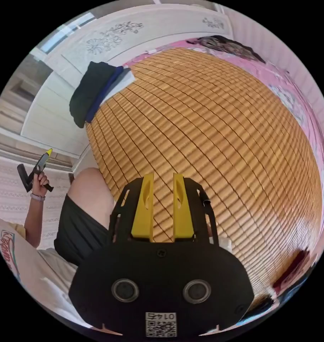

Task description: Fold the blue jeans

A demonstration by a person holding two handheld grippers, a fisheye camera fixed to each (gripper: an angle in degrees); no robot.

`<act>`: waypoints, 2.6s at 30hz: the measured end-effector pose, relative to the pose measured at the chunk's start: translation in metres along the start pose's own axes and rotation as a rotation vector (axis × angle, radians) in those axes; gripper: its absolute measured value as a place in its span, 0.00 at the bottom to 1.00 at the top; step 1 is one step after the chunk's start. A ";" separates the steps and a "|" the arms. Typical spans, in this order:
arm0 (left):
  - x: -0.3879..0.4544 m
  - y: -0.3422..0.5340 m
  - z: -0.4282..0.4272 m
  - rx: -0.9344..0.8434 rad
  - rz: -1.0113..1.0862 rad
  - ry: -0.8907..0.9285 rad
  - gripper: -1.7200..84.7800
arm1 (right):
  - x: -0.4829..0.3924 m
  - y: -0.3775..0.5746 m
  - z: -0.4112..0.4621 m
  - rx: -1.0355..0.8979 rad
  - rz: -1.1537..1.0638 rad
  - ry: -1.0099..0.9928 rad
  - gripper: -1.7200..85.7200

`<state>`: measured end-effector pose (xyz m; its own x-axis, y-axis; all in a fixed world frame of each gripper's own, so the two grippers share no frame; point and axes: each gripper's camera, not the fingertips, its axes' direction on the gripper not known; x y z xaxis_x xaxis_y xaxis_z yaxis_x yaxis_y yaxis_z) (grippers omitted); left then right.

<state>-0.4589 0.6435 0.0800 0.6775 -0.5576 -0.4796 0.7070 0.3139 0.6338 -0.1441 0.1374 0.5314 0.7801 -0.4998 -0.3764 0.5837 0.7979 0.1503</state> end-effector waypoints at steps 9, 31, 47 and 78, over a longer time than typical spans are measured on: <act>0.229 0.048 0.040 -0.051 0.578 0.308 0.01 | 0.082 0.378 -0.097 0.336 0.814 0.214 0.02; 0.806 0.413 0.199 -0.466 1.503 1.087 0.15 | 0.149 0.762 -0.107 0.443 1.235 0.700 0.16; 1.046 0.604 0.283 -0.563 1.606 1.081 0.17 | 0.266 0.902 -0.100 0.641 1.298 0.552 0.09; 0.677 0.151 0.190 -0.339 1.149 0.674 0.01 | 0.100 0.659 -0.168 1.274 0.468 0.067 0.06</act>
<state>0.0685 0.1677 -0.0339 0.8073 0.5879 -0.0518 -0.3643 0.5656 0.7399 0.2810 0.6699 0.4391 0.9699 -0.2241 -0.0956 0.0994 0.0059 0.9950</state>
